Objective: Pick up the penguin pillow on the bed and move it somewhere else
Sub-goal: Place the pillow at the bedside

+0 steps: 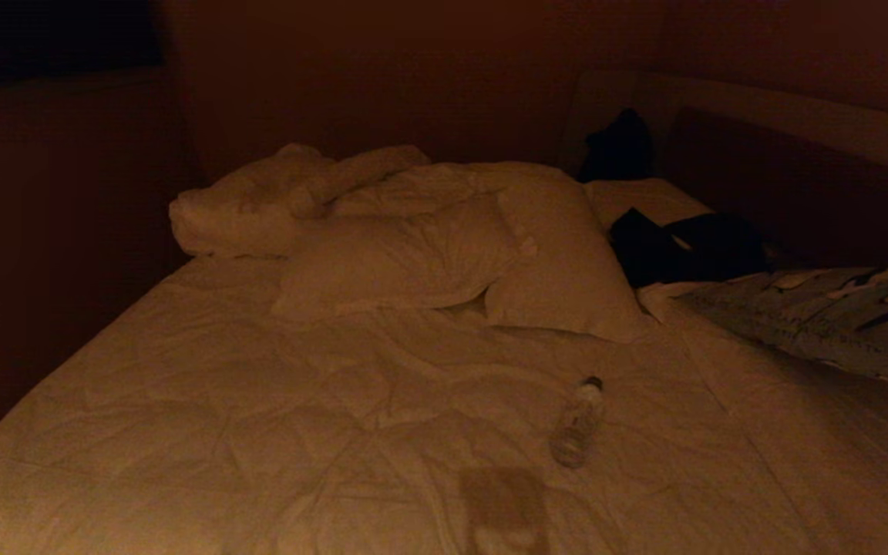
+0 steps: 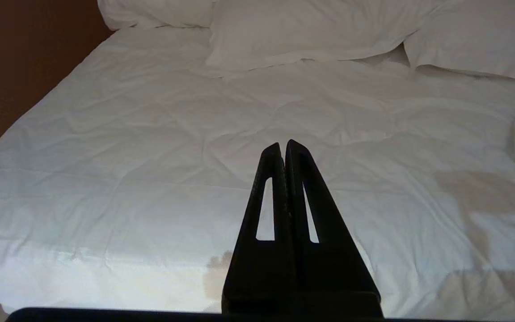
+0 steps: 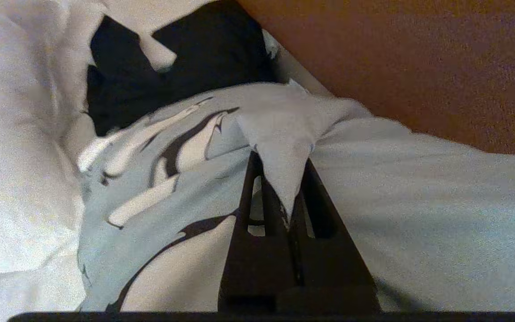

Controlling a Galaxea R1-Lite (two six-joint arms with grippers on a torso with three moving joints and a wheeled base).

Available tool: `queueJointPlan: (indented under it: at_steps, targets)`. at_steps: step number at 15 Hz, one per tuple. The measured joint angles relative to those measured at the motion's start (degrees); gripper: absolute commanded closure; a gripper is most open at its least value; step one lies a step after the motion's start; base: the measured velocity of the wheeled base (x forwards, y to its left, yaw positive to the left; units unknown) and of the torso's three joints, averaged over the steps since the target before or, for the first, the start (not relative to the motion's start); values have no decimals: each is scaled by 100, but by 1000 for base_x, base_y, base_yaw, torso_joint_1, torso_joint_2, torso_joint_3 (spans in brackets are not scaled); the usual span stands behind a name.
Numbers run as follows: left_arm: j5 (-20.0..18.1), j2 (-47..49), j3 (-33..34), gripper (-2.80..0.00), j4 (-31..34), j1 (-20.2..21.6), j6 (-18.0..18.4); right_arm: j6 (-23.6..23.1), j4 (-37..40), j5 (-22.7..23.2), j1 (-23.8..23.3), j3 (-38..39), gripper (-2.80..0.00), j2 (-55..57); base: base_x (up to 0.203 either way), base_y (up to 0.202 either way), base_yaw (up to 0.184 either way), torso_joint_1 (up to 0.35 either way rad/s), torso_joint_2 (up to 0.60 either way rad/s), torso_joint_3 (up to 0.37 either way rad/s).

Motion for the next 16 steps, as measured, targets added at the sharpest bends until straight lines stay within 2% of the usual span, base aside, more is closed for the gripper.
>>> queueJointPlan:
  at_steps: [3, 10, 11, 16]
  targets:
    - [0, 0, 0, 0, 0, 2, 0, -101, -100, -155, -11, 503, 0, -4, 0, 0, 0, 0, 0, 0]
    - [-2, 0, 0, 0, -2, 2, 2, -669, -159, -86, -167, 2307, 0, -528, 0, 0, 0, 0, 0, 0]
    - [0, 0, 0, 0, -2, 0, 0, -764, -210, -59, -186, 2458, -280, -571, 0, 0, 0, 0, 0, 0]
    - [0, 0, 0, 0, 0, 0, -1, -927, -523, -39, -270, 2893, -280, -797, 0, 0, 0, 0, 0, 0]
